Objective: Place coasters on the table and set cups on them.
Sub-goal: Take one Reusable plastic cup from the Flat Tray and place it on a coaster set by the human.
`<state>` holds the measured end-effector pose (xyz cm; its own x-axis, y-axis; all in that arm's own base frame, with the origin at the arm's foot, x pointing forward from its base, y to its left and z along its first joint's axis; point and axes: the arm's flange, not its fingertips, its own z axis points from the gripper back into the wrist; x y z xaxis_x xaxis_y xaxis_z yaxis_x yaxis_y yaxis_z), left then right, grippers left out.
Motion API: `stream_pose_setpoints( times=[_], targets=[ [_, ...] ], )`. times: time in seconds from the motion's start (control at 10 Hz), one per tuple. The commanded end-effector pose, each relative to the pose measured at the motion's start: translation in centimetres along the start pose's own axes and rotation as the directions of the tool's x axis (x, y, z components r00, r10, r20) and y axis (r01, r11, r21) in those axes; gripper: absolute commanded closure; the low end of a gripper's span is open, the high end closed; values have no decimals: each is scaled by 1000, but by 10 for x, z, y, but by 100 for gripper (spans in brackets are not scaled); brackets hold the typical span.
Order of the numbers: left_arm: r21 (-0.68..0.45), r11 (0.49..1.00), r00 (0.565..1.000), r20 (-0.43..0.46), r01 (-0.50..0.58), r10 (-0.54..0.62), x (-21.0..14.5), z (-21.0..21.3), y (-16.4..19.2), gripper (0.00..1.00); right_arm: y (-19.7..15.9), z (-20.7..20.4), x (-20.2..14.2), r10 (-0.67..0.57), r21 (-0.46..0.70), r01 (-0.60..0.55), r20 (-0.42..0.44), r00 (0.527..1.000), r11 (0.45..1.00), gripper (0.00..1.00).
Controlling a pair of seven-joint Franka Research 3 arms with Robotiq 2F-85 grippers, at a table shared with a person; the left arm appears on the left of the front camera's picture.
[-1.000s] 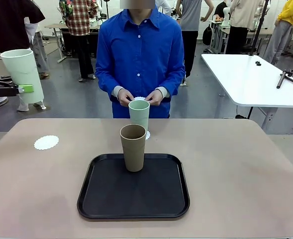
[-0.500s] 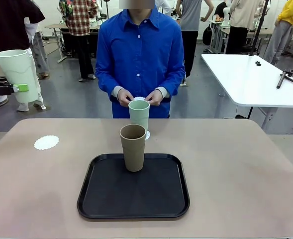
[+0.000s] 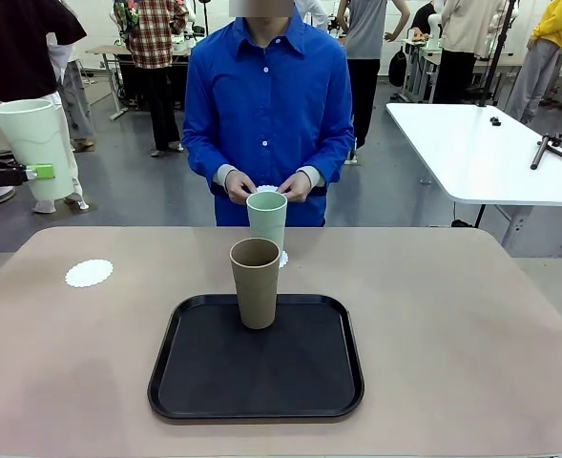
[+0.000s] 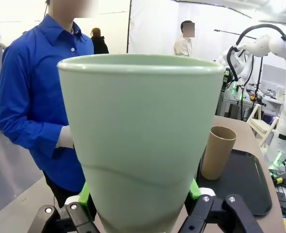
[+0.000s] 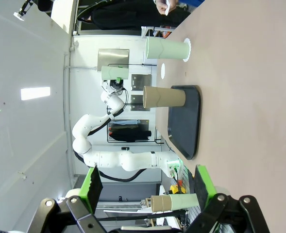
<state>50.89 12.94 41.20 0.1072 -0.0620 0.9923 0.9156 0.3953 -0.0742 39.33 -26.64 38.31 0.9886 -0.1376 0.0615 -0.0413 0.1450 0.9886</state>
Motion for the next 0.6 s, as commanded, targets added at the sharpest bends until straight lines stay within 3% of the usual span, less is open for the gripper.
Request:
stream_pose_setpoints(
  times=[0.0,0.5],
  targets=[
    [-50,999,998,65,5,-2,-31,11,22,16,1,0,1,-9,-3,9,0,1000,1000,0],
    [-104,991,997,11,83,-83,-113,-5,36,16,1,0,1,-9,-3,9,0,1000,1000,0]
  ],
)
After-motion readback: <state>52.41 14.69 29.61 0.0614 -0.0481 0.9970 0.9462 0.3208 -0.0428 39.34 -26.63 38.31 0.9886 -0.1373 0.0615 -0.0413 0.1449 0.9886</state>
